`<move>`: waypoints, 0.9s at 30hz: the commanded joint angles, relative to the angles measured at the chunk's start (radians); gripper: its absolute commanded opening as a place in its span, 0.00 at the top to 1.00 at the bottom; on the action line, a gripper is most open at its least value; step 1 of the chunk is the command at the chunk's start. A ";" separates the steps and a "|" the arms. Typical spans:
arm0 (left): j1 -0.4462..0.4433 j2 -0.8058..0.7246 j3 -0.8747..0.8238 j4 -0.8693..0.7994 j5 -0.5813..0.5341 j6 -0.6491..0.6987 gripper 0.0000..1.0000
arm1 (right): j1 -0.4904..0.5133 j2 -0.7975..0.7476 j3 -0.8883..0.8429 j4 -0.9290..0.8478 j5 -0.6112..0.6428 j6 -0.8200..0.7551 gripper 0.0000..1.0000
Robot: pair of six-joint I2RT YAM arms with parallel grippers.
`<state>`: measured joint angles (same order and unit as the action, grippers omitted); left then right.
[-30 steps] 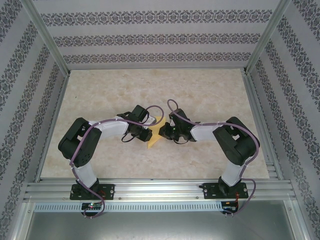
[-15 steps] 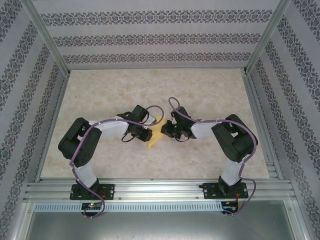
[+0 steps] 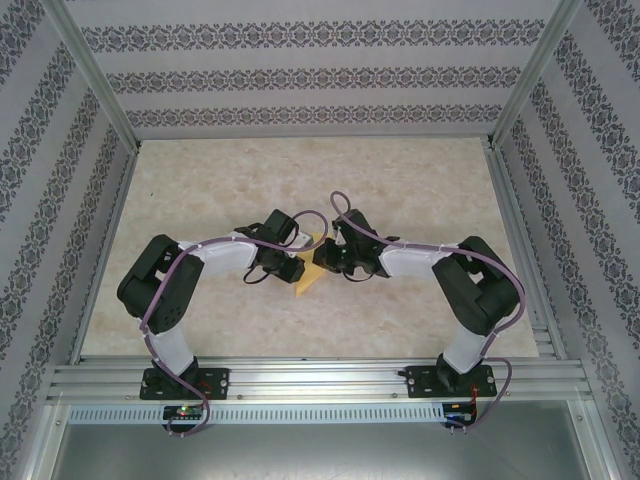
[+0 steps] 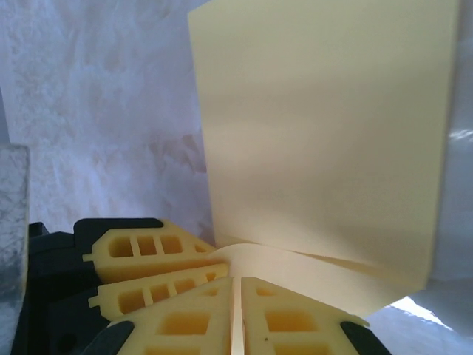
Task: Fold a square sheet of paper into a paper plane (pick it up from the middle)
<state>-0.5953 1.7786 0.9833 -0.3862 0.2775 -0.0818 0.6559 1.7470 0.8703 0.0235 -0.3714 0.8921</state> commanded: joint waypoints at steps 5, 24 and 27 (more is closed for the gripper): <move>0.013 0.032 0.014 -0.029 -0.023 0.028 0.87 | 0.019 0.096 -0.004 0.053 0.012 0.032 0.89; 0.014 -0.088 0.040 -0.075 -0.110 -0.063 0.66 | 0.032 0.140 -0.008 0.018 0.049 0.040 0.90; 0.014 -0.130 0.030 -0.082 -0.148 -0.125 0.61 | 0.032 0.143 -0.007 0.017 0.052 0.043 0.90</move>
<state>-0.5953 1.7126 0.9981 -0.4393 0.1829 -0.1387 0.6743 1.8488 0.8700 0.0727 -0.3668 0.9237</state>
